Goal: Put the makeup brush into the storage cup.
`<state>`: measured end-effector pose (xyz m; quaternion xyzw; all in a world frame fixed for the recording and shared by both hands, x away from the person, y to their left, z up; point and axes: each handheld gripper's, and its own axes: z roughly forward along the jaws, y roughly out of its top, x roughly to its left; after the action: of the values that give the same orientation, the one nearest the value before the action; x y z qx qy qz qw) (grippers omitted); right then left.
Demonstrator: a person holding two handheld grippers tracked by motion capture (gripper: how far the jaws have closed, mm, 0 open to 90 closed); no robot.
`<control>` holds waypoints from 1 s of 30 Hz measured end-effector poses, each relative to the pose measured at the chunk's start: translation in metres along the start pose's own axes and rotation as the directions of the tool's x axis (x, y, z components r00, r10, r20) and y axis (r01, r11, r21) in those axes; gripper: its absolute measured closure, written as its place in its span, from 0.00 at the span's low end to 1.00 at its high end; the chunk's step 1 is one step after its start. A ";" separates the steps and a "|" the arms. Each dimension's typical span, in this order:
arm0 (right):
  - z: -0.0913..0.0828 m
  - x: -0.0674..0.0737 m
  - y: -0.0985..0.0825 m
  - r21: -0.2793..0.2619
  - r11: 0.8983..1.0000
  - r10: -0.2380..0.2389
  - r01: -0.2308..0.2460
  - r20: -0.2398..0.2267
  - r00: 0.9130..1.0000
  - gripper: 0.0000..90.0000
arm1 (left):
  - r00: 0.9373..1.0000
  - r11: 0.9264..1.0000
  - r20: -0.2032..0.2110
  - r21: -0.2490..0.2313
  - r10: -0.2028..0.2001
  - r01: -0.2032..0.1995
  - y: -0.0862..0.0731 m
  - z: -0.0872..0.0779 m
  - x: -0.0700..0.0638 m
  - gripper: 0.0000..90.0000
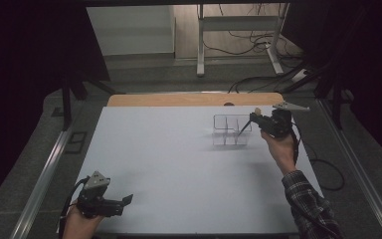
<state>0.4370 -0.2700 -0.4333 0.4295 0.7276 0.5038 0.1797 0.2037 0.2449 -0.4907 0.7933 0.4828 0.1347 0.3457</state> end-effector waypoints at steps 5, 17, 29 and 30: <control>0.003 0.001 -0.003 0.015 1.000 -0.008 0.008 0.006 1.000 0.93 | 1.000 1.000 -0.001 0.001 0.002 -0.002 0.000 0.000 0.000 0.01; 0.009 -0.007 -0.009 0.075 0.997 0.010 -0.014 0.046 0.999 0.55 | 1.000 1.000 0.002 0.003 0.003 -0.003 0.000 0.000 -0.001 0.01; 0.013 -0.008 -0.013 0.147 0.989 -0.032 0.013 0.131 0.991 0.01 | 1.000 1.000 -0.001 0.006 0.005 -0.005 0.000 0.001 -0.001 0.01; 0.013 -0.008 -0.013 0.151 0.989 -0.031 0.012 0.126 0.992 0.01 | 1.000 1.000 -0.001 0.006 0.005 -0.005 0.000 0.001 -0.001 0.01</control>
<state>0.4450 -0.2705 -0.4519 0.4653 0.7549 0.4172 0.1988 0.2038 0.2437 -0.4910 0.7956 0.4813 0.1347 0.3424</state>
